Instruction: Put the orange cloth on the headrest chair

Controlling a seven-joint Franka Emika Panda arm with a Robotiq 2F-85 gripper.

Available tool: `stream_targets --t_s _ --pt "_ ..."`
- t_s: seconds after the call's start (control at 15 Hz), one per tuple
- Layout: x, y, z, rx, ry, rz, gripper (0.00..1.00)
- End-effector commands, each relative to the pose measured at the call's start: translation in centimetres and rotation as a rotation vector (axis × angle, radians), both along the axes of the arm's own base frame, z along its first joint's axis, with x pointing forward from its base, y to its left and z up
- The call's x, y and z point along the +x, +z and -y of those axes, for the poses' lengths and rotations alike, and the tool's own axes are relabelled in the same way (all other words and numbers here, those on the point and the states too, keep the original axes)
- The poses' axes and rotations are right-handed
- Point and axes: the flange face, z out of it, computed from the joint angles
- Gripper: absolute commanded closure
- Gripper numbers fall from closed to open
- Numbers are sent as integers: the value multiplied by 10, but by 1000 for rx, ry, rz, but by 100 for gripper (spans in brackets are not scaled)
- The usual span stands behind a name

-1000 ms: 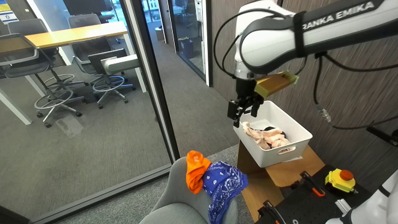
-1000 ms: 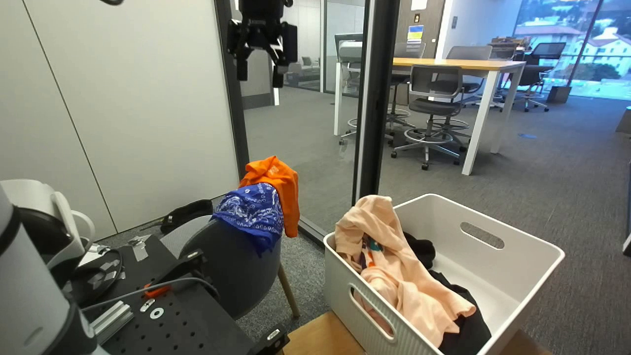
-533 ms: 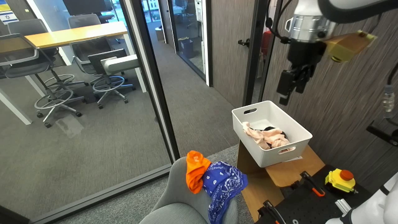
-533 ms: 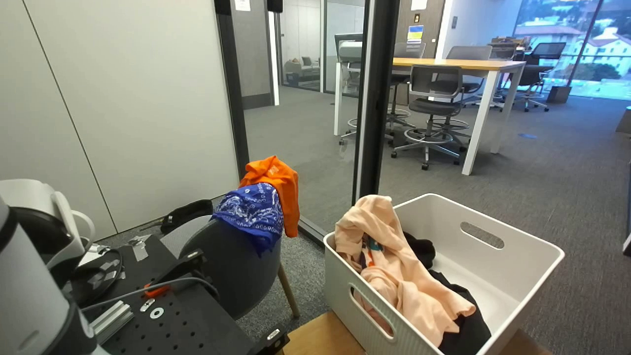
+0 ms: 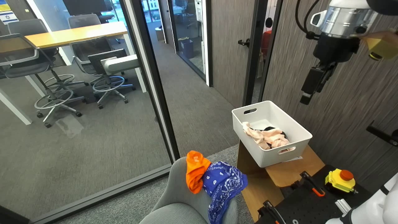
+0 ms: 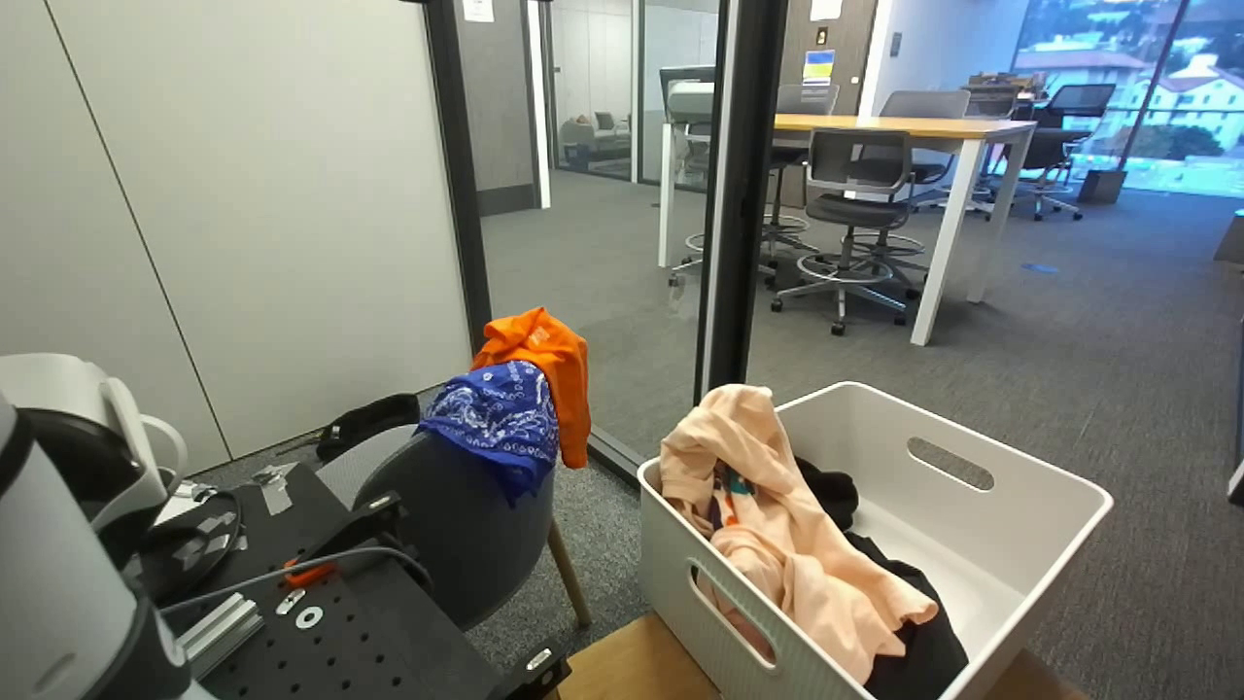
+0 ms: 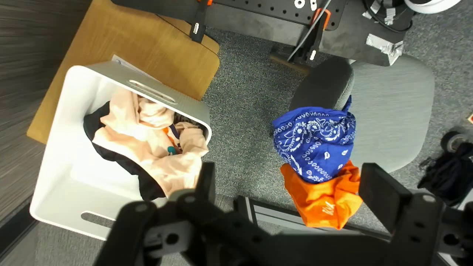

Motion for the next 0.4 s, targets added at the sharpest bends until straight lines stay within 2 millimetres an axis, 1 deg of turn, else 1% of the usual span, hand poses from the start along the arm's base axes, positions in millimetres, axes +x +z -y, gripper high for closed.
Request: stream_targets --t_s 0.0,0.33 --pt "-1 0 1 2 -1 -2 0" --pt "-2 -3 2 2 -4 -5 0"
